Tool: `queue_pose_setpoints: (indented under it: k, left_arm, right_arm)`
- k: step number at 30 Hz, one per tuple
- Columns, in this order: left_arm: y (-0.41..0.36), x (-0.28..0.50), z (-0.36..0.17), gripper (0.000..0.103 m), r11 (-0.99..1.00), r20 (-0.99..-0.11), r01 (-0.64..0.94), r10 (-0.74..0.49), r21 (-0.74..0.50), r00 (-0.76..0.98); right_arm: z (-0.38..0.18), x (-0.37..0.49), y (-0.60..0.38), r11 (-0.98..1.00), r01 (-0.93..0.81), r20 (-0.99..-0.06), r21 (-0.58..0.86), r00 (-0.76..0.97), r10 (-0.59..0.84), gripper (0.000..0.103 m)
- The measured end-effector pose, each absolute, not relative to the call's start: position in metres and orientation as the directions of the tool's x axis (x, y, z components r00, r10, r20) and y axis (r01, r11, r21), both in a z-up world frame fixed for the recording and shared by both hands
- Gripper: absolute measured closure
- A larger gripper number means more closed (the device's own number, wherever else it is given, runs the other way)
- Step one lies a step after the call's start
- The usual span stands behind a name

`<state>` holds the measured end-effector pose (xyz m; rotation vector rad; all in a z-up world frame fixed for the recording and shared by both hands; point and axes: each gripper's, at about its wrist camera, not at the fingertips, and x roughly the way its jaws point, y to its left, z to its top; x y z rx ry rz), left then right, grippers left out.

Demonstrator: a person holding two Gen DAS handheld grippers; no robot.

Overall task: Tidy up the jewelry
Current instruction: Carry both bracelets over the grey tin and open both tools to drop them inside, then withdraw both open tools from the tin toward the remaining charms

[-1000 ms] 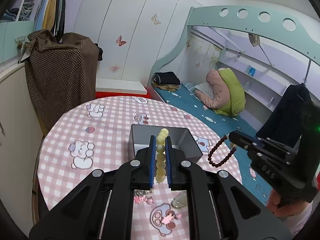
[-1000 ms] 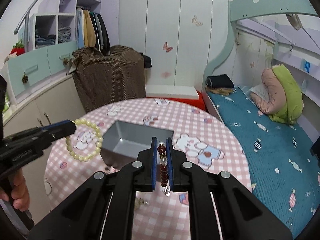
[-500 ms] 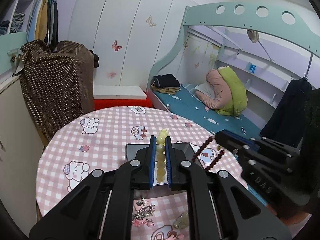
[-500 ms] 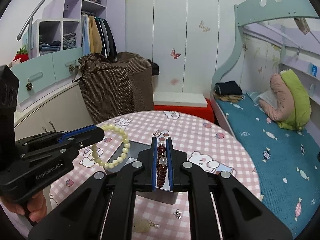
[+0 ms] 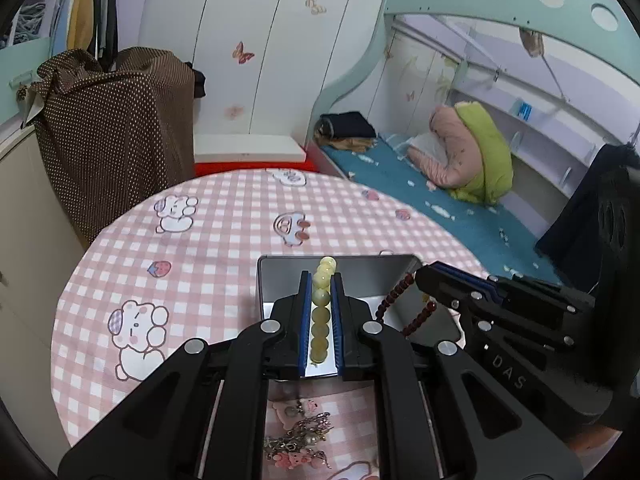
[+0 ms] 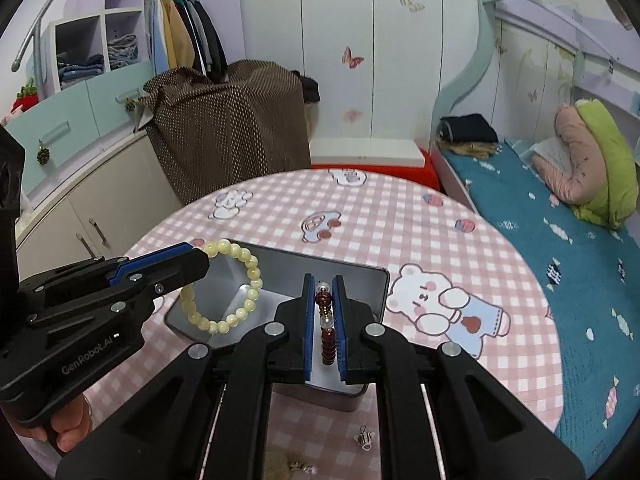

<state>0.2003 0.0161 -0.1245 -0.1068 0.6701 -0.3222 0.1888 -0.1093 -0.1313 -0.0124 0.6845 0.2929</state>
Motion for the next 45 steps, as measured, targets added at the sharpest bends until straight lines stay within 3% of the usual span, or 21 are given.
queue_pose_setpoints:
  k: [4, 5, 6, 7, 8, 9, 11, 28, 36, 45]
  left_arm:
    - [0.016, 0.201, -0.129, 0.092, 0.95, -0.599, 0.254, -0.311, -0.18, 0.738]
    - [0.017, 0.201, -0.129, 0.082, 0.951, -0.598, 0.254, -0.308, -0.177, 0.74]
    - [0.017, 0.199, -0.127, 0.073, 0.953, -0.596, 0.25, -0.301, -0.17, 0.744]
    - [0.018, 0.198, -0.126, 0.056, 0.956, -0.591, 0.242, -0.292, -0.165, 0.752]
    - [0.018, 0.197, -0.125, 0.052, 0.958, -0.585, 0.239, -0.288, -0.162, 0.758]
    - [0.02, 0.195, -0.123, 0.051, 0.958, -0.578, 0.238, -0.285, -0.158, 0.765]
    - [0.021, 0.193, -0.121, 0.043, 0.961, -0.573, 0.229, -0.275, -0.154, 0.772]
    - [0.031, 0.175, -0.114, 0.038, 0.968, -0.569, 0.21, -0.251, -0.138, 0.783]
    - [0.041, 0.154, -0.114, 0.028, 0.972, -0.567, 0.196, -0.235, -0.129, 0.79]
    - [0.055, 0.139, -0.133, 0.016, 0.975, -0.604, 0.183, -0.221, -0.125, 0.766]
  right_arm:
    - [-0.131, 0.191, -0.112, 0.961, -0.263, -0.623, 0.084, 0.739, 0.257, 0.092]
    - [-0.13, 0.19, -0.113, 0.962, -0.261, -0.62, 0.082, 0.743, 0.254, 0.083]
    - [-0.128, 0.189, -0.115, 0.966, -0.246, -0.614, 0.074, 0.752, 0.239, 0.068]
    - [-0.126, 0.188, -0.116, 0.97, -0.234, -0.608, 0.066, 0.761, 0.225, 0.057]
    - [-0.124, 0.186, -0.118, 0.974, -0.219, -0.6, 0.053, 0.773, 0.207, 0.04]
    - [-0.122, 0.185, -0.119, 0.978, -0.206, -0.592, 0.041, 0.783, 0.19, 0.036]
    - [-0.121, 0.182, -0.123, 0.979, -0.199, -0.591, 0.043, 0.785, 0.186, 0.035]
    - [-0.115, 0.164, -0.129, 0.985, -0.169, -0.579, 0.035, 0.8, 0.158, 0.03]
    - [-0.109, 0.146, -0.133, 0.989, -0.146, -0.566, 0.025, 0.813, 0.134, 0.02]
    - [-0.12, 0.134, -0.145, 0.996, -0.084, -0.598, 0.0, 0.799, 0.068, 0.017]
